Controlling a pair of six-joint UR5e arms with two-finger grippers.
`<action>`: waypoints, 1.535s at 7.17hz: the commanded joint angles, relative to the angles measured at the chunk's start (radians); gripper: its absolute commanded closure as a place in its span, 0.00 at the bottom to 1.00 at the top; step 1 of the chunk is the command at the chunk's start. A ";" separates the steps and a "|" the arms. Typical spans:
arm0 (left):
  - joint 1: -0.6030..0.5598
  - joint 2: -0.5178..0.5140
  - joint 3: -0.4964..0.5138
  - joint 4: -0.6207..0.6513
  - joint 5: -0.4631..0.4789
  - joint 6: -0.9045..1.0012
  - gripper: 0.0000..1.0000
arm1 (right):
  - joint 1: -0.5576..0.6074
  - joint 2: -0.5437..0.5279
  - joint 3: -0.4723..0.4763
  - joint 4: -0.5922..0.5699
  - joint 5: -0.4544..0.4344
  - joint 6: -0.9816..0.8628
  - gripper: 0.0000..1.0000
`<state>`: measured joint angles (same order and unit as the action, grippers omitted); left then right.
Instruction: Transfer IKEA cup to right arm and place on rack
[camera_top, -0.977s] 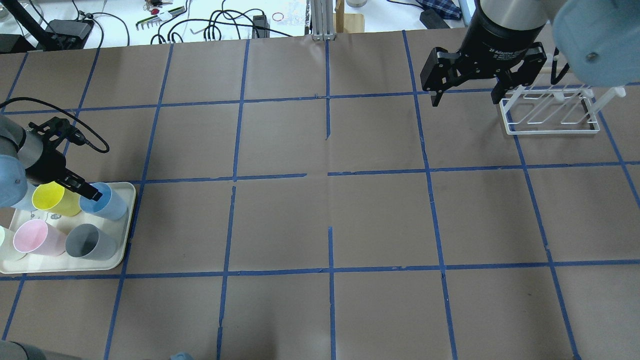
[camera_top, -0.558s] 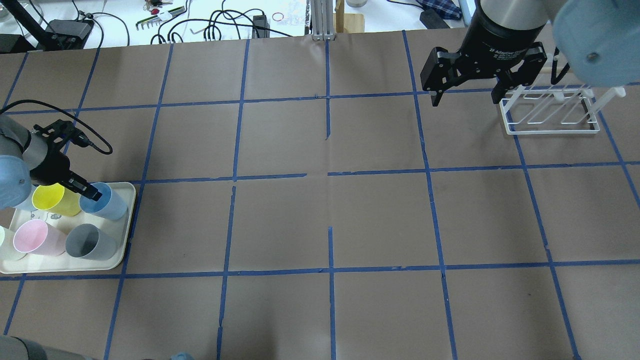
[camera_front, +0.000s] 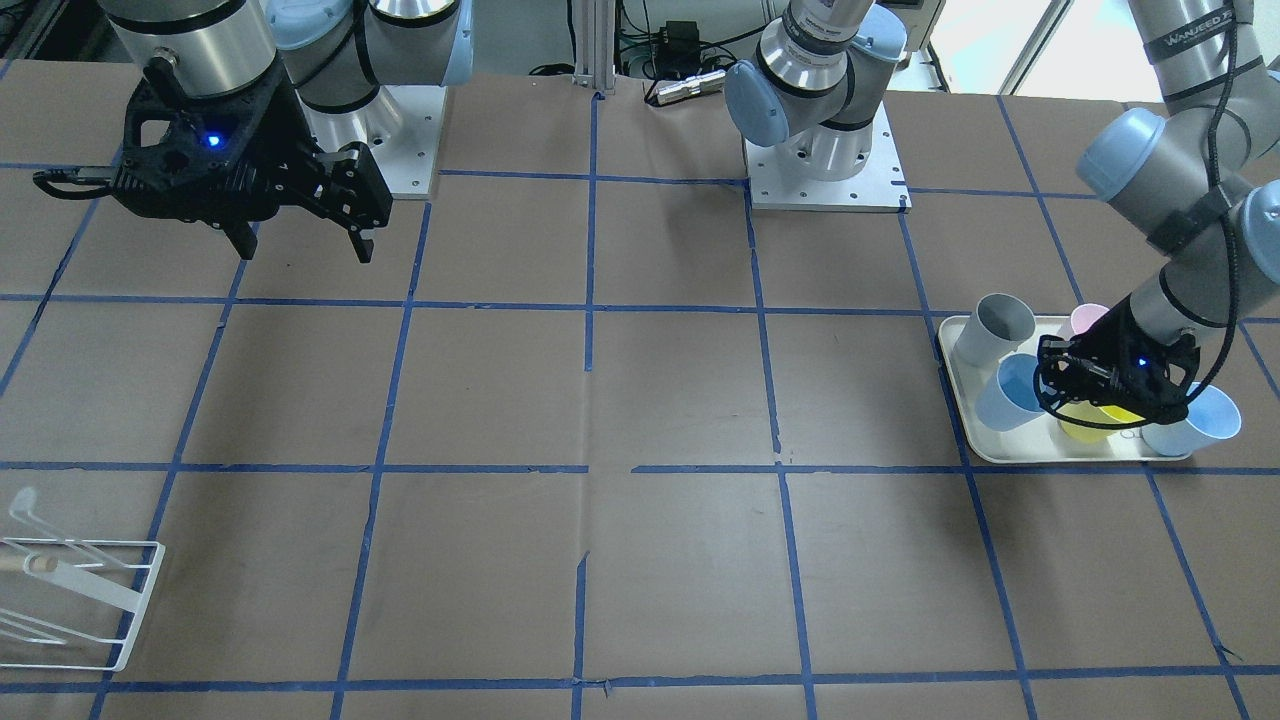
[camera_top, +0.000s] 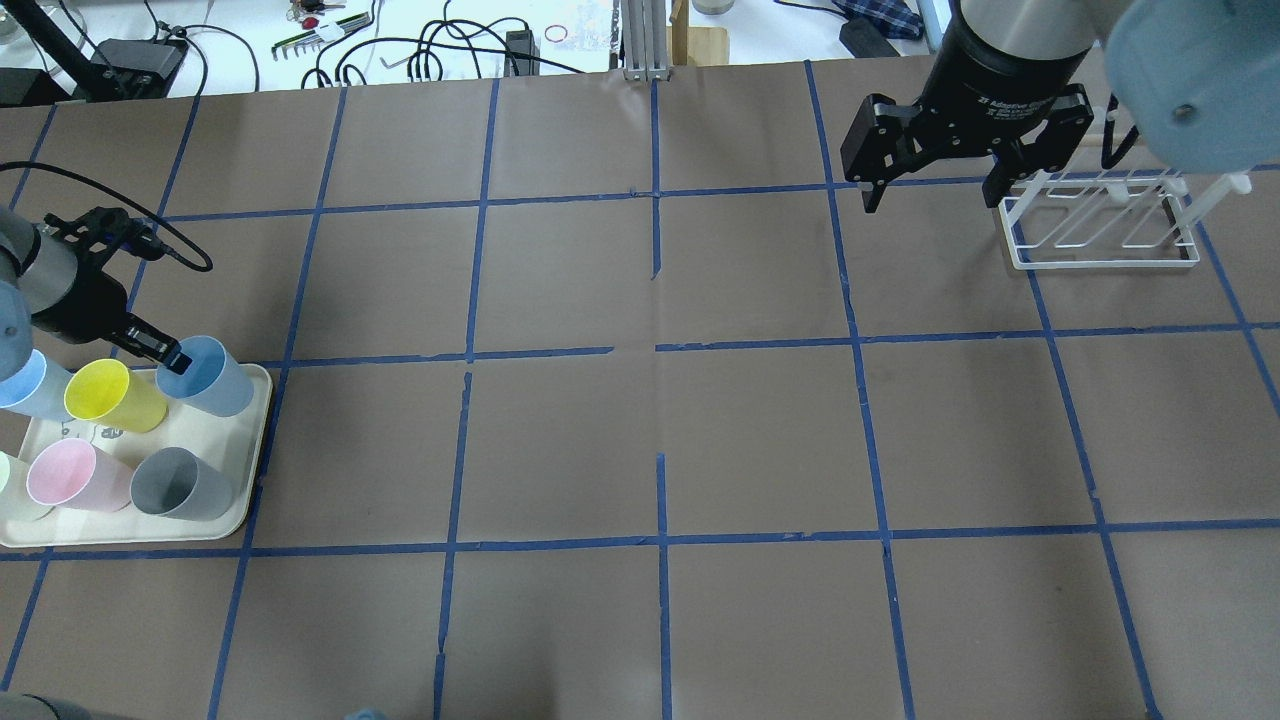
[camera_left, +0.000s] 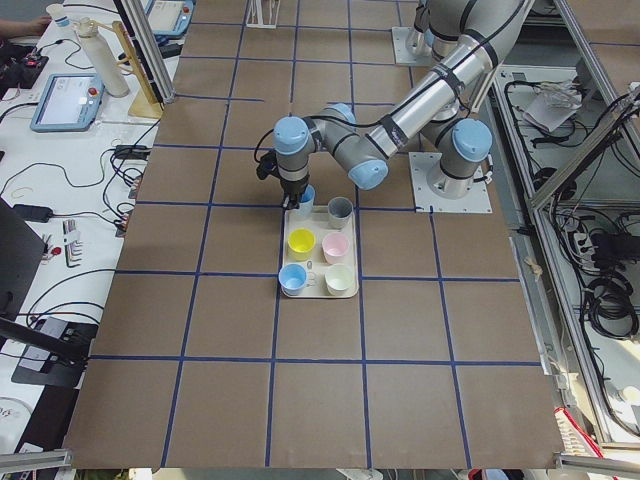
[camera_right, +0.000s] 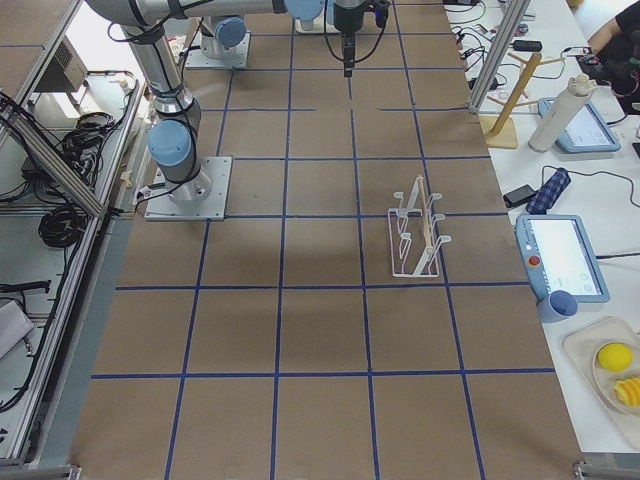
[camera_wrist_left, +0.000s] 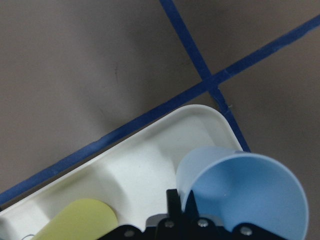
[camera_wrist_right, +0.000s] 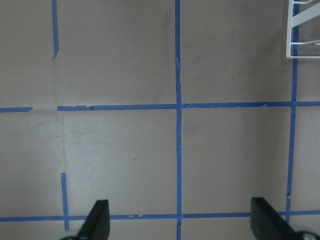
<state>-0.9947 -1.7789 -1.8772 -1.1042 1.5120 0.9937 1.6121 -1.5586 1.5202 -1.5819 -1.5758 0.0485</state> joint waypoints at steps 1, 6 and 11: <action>-0.074 0.071 0.117 -0.241 -0.053 -0.245 1.00 | -0.027 0.000 -0.002 0.000 -0.006 -0.043 0.00; -0.309 0.208 0.173 -0.699 -0.543 -0.933 1.00 | -0.292 -0.018 -0.003 0.036 -0.003 -0.236 0.00; -0.484 0.225 0.068 -0.747 -1.248 -1.163 1.00 | -0.669 0.033 0.000 0.251 0.187 -0.663 0.00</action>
<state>-1.4576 -1.5536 -1.7597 -1.8518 0.4136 -0.1632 1.0437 -1.5548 1.5201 -1.3957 -1.4779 -0.5151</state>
